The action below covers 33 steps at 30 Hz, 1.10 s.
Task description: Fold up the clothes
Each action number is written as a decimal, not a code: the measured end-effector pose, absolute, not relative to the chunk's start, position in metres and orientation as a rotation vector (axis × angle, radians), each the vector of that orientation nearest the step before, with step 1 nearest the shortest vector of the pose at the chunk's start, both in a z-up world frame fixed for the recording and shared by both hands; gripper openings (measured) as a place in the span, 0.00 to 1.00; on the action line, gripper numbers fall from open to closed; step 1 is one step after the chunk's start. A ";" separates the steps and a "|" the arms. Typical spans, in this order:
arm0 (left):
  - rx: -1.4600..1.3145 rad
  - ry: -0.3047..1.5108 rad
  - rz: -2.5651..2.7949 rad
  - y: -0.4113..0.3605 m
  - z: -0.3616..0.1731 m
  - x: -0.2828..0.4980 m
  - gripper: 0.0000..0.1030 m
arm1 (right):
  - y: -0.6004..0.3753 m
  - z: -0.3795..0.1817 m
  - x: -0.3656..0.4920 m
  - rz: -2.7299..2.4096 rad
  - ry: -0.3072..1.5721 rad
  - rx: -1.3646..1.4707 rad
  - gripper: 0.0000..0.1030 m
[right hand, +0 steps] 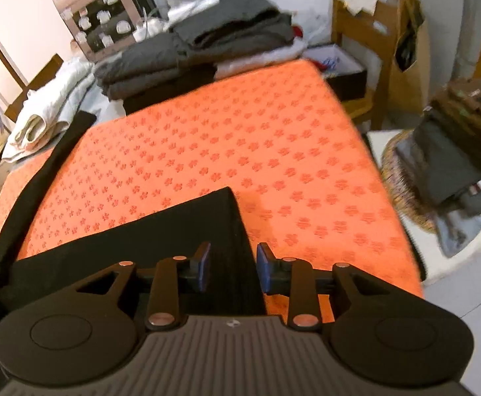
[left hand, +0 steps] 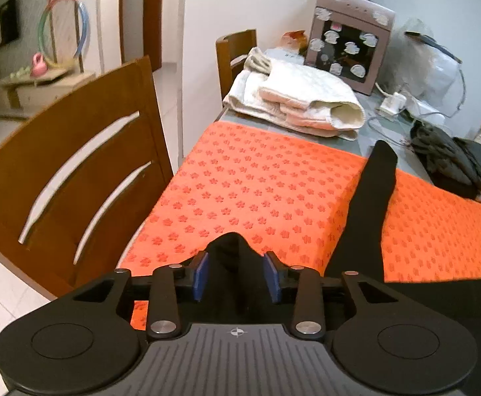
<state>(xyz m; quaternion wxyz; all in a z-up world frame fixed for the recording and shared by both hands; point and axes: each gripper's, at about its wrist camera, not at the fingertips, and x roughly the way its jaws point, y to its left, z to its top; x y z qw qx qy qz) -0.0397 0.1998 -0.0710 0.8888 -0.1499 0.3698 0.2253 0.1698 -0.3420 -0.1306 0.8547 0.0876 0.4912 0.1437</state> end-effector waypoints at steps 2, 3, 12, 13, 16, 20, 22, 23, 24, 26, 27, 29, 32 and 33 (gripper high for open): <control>-0.341 0.782 0.472 0.203 -0.077 -0.030 0.43 | -0.337 -0.139 0.181 0.298 1.057 0.177 0.35; -0.347 0.788 0.478 0.204 -0.080 -0.026 0.44 | -0.335 -0.143 0.185 0.297 1.068 0.176 0.35; -0.359 0.864 0.503 0.209 -0.101 0.000 0.44 | -0.321 -0.155 0.210 0.324 1.105 0.159 0.18; -0.359 0.864 0.508 0.209 -0.102 0.001 0.44 | -0.320 -0.156 0.212 0.324 1.105 0.156 0.14; -0.363 0.857 0.525 0.211 -0.105 0.002 0.06 | -0.317 -0.151 0.212 0.325 1.083 0.136 0.08; -0.463 0.775 0.587 0.223 -0.092 -0.019 0.06 | -0.316 -0.143 0.213 0.302 1.037 0.105 0.07; -0.510 0.796 0.607 0.230 -0.099 -0.028 0.06 | -0.317 -0.147 0.215 0.291 1.042 0.098 0.07; -0.519 0.814 0.609 0.232 -0.104 -0.030 0.06 | -0.316 -0.150 0.215 0.287 1.045 0.092 0.07; -0.531 0.832 0.612 0.234 -0.111 -0.032 0.07 | -0.315 -0.155 0.215 0.285 1.051 0.082 0.07; -0.585 0.844 0.619 0.239 -0.121 -0.036 0.08 | -0.311 -0.157 0.215 0.288 1.051 0.061 0.08; -0.609 0.832 0.625 0.241 -0.124 -0.039 0.15 | -0.310 -0.157 0.215 0.290 1.049 0.050 0.08; -0.645 0.810 0.625 0.244 -0.124 -0.043 0.22 | -0.307 -0.155 0.214 0.293 1.044 0.029 0.11; -0.637 0.783 0.604 0.245 -0.112 -0.049 0.32 | -0.307 -0.146 0.211 0.289 1.028 -0.009 0.21; -0.631 0.774 0.598 0.246 -0.107 -0.052 0.35 | -0.308 -0.141 0.209 0.285 1.014 -0.025 0.22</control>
